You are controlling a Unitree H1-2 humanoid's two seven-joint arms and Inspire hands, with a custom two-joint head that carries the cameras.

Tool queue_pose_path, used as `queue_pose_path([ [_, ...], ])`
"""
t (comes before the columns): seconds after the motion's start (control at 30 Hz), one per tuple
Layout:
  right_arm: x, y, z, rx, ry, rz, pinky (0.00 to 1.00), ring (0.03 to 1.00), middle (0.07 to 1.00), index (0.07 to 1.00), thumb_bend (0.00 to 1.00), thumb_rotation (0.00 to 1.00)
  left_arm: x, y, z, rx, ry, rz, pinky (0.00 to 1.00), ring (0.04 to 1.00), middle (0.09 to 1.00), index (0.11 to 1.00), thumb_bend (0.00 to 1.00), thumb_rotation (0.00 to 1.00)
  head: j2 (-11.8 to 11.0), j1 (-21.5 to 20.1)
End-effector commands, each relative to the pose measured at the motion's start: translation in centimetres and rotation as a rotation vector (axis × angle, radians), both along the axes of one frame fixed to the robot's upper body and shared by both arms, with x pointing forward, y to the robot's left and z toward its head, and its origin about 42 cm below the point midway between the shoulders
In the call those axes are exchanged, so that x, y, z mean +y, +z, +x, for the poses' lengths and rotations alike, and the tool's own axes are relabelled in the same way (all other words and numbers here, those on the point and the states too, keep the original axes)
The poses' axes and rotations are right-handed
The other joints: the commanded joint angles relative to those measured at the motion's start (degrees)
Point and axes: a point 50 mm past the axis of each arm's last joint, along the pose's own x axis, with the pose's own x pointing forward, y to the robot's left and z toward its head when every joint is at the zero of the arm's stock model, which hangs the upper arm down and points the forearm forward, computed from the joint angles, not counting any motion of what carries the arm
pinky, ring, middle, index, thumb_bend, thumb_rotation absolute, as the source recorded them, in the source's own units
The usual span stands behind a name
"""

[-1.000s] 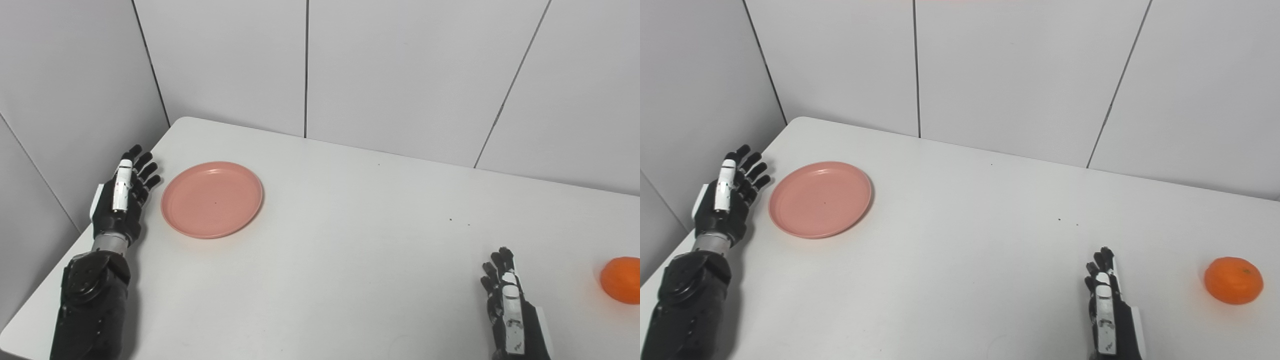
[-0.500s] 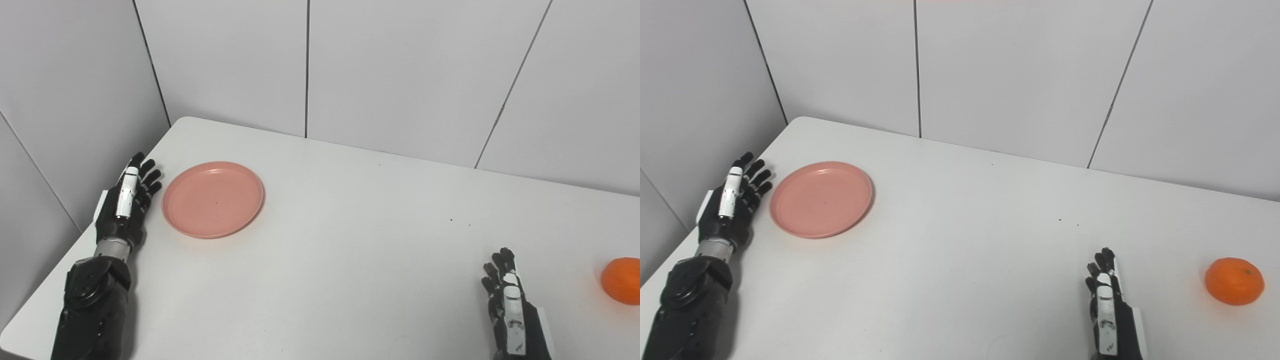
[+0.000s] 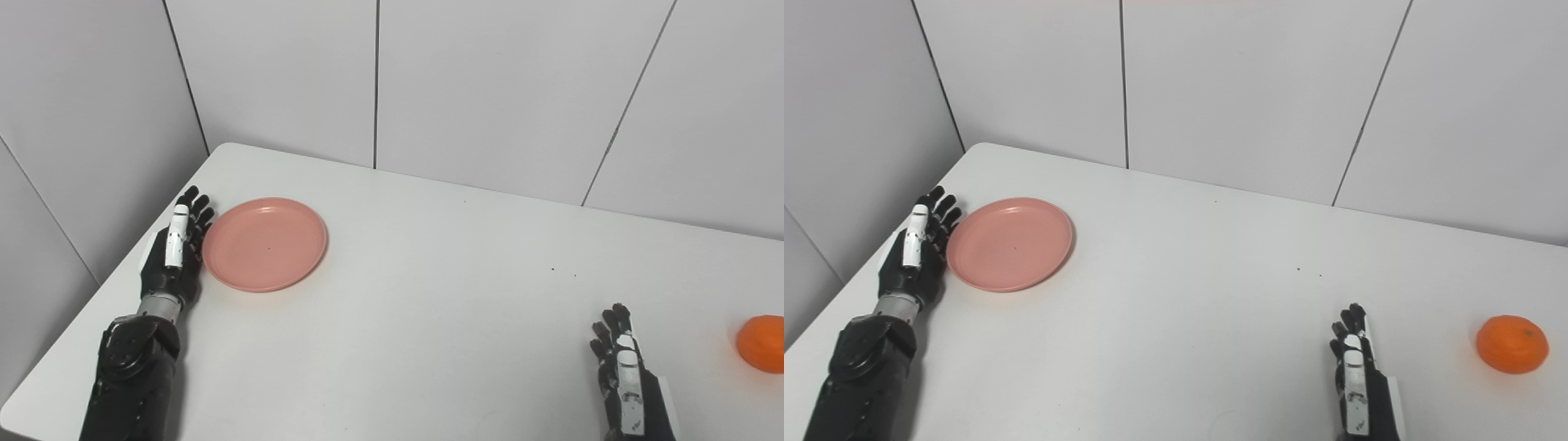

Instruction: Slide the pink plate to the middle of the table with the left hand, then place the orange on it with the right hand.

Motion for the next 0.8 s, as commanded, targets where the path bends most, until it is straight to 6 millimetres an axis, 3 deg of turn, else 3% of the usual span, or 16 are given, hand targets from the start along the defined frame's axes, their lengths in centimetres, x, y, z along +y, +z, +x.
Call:
queue_pose_path([
  [0.0,-0.1,1.3,0.2,-0.082,0.001,0.005,1.00,0.970,0.982,0.985,0.18,1.00,-0.3,1.5,0.5,-0.028,-0.013,0.034,0.99,0.986,0.981,0.964,0.37,1.00,0.0,0.0],
  [0.53,0.1,1.2,0.3,-0.077,0.001,0.019,1.00,0.971,0.983,0.985,0.18,1.00,-2.8,1.8,1.2,-0.008,-0.067,-0.005,0.97,0.955,0.956,0.948,0.41,0.94,0.3,-0.3],
  [0.77,0.1,1.3,0.3,-0.079,0.001,0.012,1.00,0.969,0.982,0.985,0.19,1.00,-4.3,2.0,1.5,0.010,-0.091,0.007,0.95,0.941,0.943,0.924,0.40,0.98,0.4,-0.5],
])
